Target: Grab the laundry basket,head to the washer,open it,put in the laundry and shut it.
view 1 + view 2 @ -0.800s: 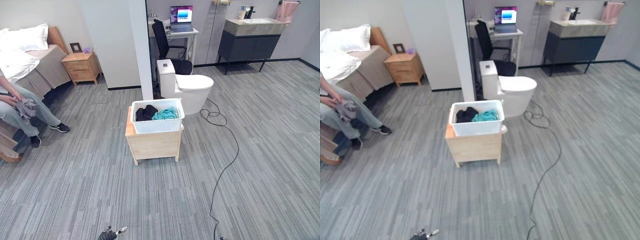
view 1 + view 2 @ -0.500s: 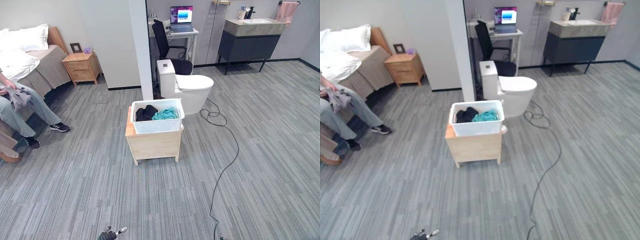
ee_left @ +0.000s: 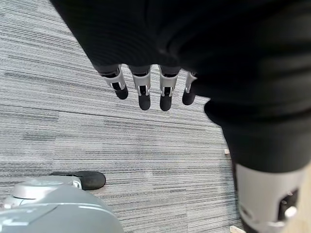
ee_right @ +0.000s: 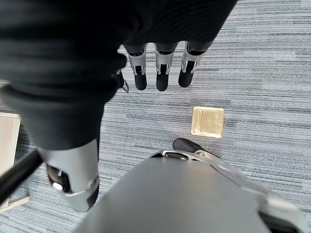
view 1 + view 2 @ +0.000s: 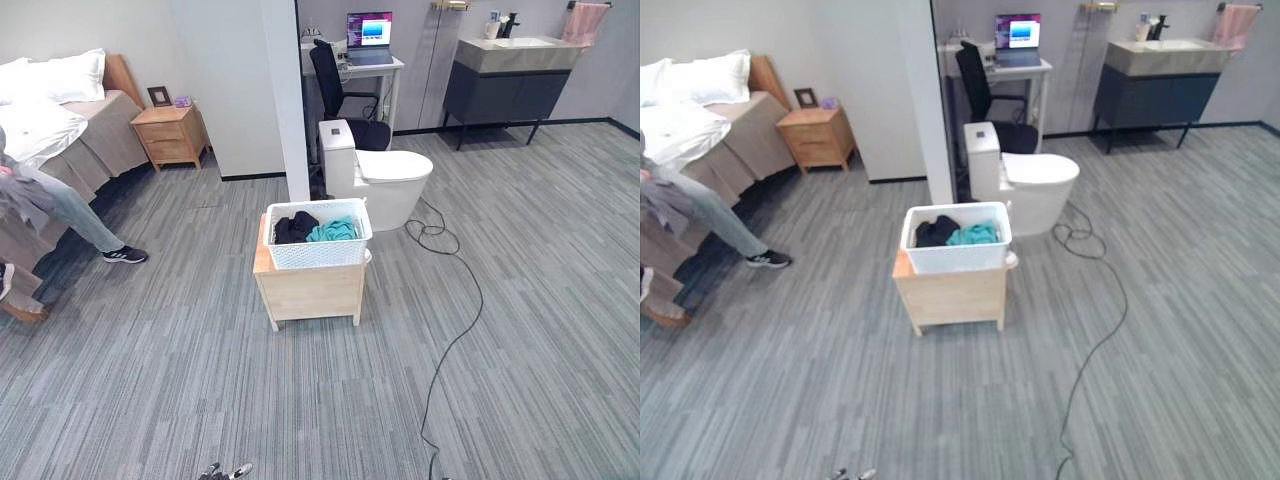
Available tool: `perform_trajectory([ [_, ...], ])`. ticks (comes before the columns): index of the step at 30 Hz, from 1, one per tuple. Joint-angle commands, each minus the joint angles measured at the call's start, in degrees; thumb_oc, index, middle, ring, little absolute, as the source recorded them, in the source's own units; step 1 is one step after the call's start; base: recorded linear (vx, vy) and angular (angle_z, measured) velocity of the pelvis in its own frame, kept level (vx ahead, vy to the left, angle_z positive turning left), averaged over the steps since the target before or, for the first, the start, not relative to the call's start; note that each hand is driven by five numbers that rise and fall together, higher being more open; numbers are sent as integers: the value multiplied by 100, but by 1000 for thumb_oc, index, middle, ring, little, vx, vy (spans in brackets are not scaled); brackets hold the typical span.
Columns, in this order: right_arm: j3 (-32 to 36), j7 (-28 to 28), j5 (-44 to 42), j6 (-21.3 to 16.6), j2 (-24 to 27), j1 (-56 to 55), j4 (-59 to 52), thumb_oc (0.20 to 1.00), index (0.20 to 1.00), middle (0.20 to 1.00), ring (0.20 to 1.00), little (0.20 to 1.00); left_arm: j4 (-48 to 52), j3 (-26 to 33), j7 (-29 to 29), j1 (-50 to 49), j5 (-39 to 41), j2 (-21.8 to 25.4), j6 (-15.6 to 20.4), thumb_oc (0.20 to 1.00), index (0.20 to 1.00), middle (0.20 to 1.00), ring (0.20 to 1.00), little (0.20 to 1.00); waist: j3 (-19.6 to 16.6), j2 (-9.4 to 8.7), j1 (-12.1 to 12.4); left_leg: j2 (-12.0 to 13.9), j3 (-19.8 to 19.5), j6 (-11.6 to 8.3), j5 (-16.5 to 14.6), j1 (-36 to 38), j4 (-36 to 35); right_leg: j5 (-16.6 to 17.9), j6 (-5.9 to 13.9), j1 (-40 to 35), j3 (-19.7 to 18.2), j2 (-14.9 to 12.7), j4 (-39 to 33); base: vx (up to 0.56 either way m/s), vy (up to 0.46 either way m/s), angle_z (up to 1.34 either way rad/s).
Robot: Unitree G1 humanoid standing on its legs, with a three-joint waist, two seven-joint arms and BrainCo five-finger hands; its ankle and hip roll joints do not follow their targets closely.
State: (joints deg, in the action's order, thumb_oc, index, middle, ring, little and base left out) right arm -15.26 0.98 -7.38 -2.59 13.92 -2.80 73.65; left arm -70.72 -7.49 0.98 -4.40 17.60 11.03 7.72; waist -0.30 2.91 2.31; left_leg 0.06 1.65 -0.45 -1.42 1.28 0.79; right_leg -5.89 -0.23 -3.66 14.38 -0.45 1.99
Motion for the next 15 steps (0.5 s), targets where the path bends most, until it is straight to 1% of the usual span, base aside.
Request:
perform_trajectory([
  [1, -131, 15, -279, -121, 80, 260, 129, 1000, 1000, 1000, 1000, 1000, 11, 34, 6, 455, 225, 263, 159, 1000, 1000, 1000, 1000, 1000, 605, -405, 68, 805, -416, -704, 384, -872, 1388, -59, 254, -257, -129, -513, -174, -74, -210, 22],
  [3, -99, 37, -453, -153, 141, 315, -29, 1000, 1000, 1000, 1000, 1000, 115, 41, 23, 494, 354, 252, 156, 1000, 1000, 1000, 1000, 1000, 854, -468, 113, 677, -516, -651, 730, -1425, 2255, -145, 170, -249, -55, -470, -65, -30, -197, 28],
  [4, -92, 58, -507, -159, 163, 349, -60, 1000, 1000, 1000, 1000, 1000, 111, 25, 46, 504, 353, 238, 169, 1000, 1000, 1000, 1000, 1000, 905, -503, 106, 692, -434, -628, 777, -1708, 2518, -174, 158, -259, 2, -459, -81, 75, -113, 11],
  [5, -78, 97, -575, -173, 200, 387, -86, 1000, 1000, 1000, 1000, 1000, 110, -7, 49, 522, 364, 229, 175, 1000, 1000, 1000, 1000, 1000, 935, -503, 100, 732, -258, -608, 740, -1929, 2403, -222, 163, -294, 40, -429, -142, 165, -63, 5],
  [6, -66, 120, -666, -177, 223, 449, -120, 1000, 1000, 1000, 1000, 1000, 107, -3, 45, 528, 391, 218, 173, 1000, 1000, 1000, 1000, 1000, 933, -505, 144, 725, -99, -579, 650, -2098, 2118, -252, 178, -348, 42, -407, -227, 228, -1, 4],
  [7, -67, 132, -715, -201, 236, 479, -155, 1000, 1000, 1000, 1000, 1000, 124, 5, 46, 504, 416, 211, 174, 1000, 1000, 1000, 1000, 1000, 908, -495, 208, 703, -22, -552, 606, -2076, 1661, -306, 212, -403, 6, -372, -292, 292, 53, 29],
  [8, -79, 134, -743, -216, 239, 499, -171, 1000, 1000, 1000, 1000, 1000, 118, 12, 59, 498, 424, 207, 185, 1000, 1000, 1000, 1000, 1000, 869, -476, 235, 699, 4, -550, 716, -2041, 1197, -337, 248, -421, -7, -343, -324, 453, 124, 5],
  [9, -81, 174, -826, -252, 249, 570, -180, 1000, 1000, 1000, 1000, 1000, 108, 14, 89, 506, 481, 198, 219, 1000, 1000, 1000, 1000, 1000, 847, -455, 333, 700, 57, -585, 932, -2233, 430, -513, 306, -587, -40, -287, -375, 488, 137, -44],
  [10, -68, 183, -836, -254, 253, 598, -178, 1000, 1000, 1000, 1000, 1000, 106, 5, 97, 512, 477, 200, 218, 1000, 1000, 1000, 1000, 1000, 826, -441, 364, 693, 108, -599, 988, -2351, 278, -598, 327, -707, -58, -270, -390, 533, 153, -59],
  [11, -56, 184, -840, -253, 239, 603, -172, 1000, 1000, 1000, 1000, 1000, 68, 18, 116, 514, 463, 212, 219, 1000, 1000, 1000, 1000, 1000, 803, -453, 390, 674, 225, -611, 1044, -2493, 304, -675, 359, -842, -85, -283, -380, 470, 150, -23],
  [12, -70, 152, -776, -230, 223, 610, -161, 1000, 1000, 1000, 1000, 1000, 20, 59, 97, 468, 424, 218, 203, 1000, 1000, 1000, 1000, 1000, 733, -457, 442, 694, 295, -572, 1072, -2332, 244, -719, 401, -938, -139, -299, -344, 566, 188, 17],
  [13, -46, 138, -726, -202, 172, 557, -133, 1000, 1000, 1000, 1000, 1000, -20, 110, 87, 392, 387, 245, 187, 1000, 1000, 1000, 1000, 1000, 628, -489, 522, 647, 247, -498, 1133, -2383, 412, -835, 460, -1059, -158, -363, -223, 610, 220, 10],
  [14, -31, 102, -653, -180, 154, 543, -95, 1000, 1000, 1000, 1000, 1000, -18, 130, 75, 388, 355, 280, 182, 1000, 1000, 1000, 1000, 1000, 583, -564, 589, 544, 176, -422, 1062, -2492, 697, -844, 507, -1083, -178, -507, 42, 569, 216, -34],
  [15, -20, 88, -616, -171, 153, 560, -73, 1000, 1000, 1000, 1000, 1000, -25, 152, 70, 405, 337, 311, 177, 1000, 1000, 1000, 1000, 1000, 544, -606, 623, 463, 179, -324, 928, -2541, 938, -800, 582, -1004, -181, -637, 343, 525, 229, -42],
])
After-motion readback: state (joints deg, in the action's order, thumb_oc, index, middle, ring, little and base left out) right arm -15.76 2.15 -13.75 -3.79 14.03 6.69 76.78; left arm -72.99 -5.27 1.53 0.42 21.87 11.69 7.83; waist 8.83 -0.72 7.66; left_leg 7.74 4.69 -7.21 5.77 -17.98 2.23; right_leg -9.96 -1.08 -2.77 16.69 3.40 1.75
